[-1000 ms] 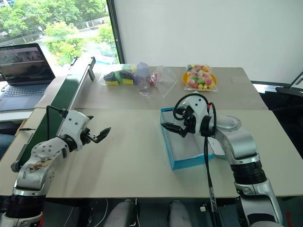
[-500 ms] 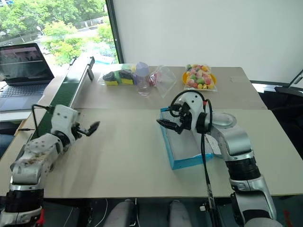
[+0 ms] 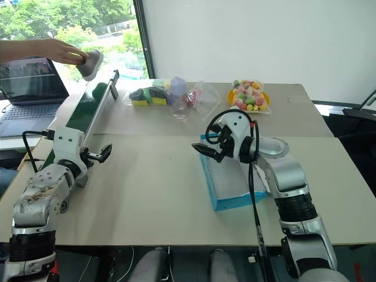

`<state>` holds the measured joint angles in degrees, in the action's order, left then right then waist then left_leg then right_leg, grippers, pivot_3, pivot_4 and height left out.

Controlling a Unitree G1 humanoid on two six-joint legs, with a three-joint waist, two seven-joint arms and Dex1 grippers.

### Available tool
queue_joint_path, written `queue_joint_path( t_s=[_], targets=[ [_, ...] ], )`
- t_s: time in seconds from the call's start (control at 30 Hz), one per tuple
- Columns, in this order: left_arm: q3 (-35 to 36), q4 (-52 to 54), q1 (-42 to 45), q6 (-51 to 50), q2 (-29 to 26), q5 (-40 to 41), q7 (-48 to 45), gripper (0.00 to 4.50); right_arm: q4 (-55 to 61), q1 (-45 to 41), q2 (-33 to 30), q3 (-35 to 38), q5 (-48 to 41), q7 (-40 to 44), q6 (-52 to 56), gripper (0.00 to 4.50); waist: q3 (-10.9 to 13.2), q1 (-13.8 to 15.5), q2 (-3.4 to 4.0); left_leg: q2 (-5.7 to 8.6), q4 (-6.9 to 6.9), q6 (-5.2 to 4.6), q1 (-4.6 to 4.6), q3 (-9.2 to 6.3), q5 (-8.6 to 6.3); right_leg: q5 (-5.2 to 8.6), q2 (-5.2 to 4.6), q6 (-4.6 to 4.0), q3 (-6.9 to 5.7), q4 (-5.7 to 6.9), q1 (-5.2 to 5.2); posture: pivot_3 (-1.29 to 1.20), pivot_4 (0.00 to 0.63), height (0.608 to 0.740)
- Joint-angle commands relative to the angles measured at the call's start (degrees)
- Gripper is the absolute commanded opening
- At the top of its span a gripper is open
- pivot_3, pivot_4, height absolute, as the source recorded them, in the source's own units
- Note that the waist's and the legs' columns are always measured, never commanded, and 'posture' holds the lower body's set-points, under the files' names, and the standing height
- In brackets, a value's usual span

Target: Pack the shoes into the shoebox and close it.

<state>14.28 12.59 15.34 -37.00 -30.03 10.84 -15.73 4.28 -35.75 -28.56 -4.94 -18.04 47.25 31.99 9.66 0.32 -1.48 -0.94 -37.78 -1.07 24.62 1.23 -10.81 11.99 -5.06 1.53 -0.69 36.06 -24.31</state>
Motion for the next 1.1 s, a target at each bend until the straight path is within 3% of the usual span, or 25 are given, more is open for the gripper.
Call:
queue_joint_path(
  t_s=[0.03,0.3,0.5,0.9,1.1],
  targets=[
    [0.0,0.0,1.5,2.1,-0.3,-1.1,0.5,4.48,4.0,-0.5,0.0,0.7,-2.8,0.9,2.4,4.44,0.0,0.0,0.00,0.00,0.00,0.00,0.00,0.00,0.00,0.00,0.00,0.00,0.00,0.00,0.00,0.00,0.150,0.740],
    [-2.1,-0.8,3.1,2.1,0.3,-3.4,2.0,4.48,4.7,-2.2,1.4,-0.2,-3.9,0.4,4.8,4.44,0.0,0.1,0.00,0.01,0.00,0.00,0.00,0.04,0.00,0.00,-0.02,0.00,0.01,-0.02,0.00,0.00,0.150,0.740],
    [1.6,-4.5,3.8,3.4,-0.6,-3.9,4.2,4.48,6.1,-3.2,3.4,-0.8,-5.6,-0.3,7.0,4.44,0.0,-0.1,0.00,-0.01,0.00,0.00,0.00,0.04,0.00,-0.01,0.00,-0.01,0.00,0.00,-0.02,0.00,0.150,0.740],
    [14.1,-23.0,0.0,20.2,-6.0,1.4,-2.6,4.48,6.6,-3.0,4.9,-5.3,-6.1,2.7,6.2,4.44,0.0,-0.5,-0.03,-0.01,0.02,0.00,0.00,-0.13,-0.01,-0.03,-0.16,-0.02,-0.01,-0.02,-0.08,0.00,0.150,0.740],
    [17.4,-31.0,-2.1,27.7,-8.8,5.2,-11.0,4.48,6.1,-3.2,5.0,-5.6,-5.9,3.2,6.0,4.44,0.0,-0.6,-0.05,-0.03,0.03,0.02,0.01,-0.22,-0.01,-0.04,-0.23,-0.07,-0.01,-0.01,-0.14,0.00,0.150,0.740]
  ],
)
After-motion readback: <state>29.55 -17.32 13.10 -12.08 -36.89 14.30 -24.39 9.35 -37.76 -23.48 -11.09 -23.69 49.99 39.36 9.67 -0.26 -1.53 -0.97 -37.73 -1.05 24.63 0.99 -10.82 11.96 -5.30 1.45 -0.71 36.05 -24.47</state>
